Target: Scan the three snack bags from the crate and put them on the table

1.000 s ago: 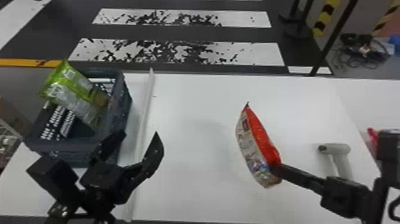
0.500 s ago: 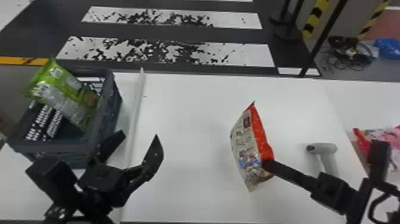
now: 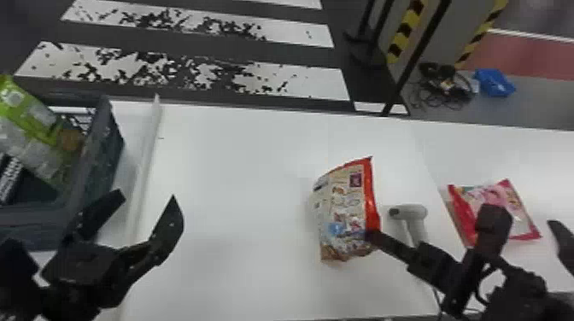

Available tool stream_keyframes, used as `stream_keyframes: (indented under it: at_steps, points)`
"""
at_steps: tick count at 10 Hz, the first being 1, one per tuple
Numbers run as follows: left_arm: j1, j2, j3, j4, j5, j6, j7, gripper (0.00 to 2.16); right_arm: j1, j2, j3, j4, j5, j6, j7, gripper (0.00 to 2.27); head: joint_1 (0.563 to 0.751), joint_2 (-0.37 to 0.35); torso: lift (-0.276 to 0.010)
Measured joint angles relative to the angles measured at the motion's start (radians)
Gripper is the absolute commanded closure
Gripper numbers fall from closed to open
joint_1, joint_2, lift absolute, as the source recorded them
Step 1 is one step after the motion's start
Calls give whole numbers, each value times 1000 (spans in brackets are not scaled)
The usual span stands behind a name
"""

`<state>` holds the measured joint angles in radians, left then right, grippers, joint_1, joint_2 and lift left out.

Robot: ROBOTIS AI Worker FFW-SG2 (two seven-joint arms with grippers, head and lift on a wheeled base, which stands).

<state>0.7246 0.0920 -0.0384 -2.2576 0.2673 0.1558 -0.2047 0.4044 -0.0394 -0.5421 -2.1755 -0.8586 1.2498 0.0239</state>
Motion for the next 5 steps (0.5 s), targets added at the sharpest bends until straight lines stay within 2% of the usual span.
stream_keyframes:
  at_steps: [1,5]
  points:
    - [-5,0,1,4,1,0,1,36,-5,-5,0,1,28,3,0,97,695,-213,-94]
    - [-22,-2,-10,15,1,3,2,36,-16,-24,7,2,76,10,2,87,695,-238,-94]
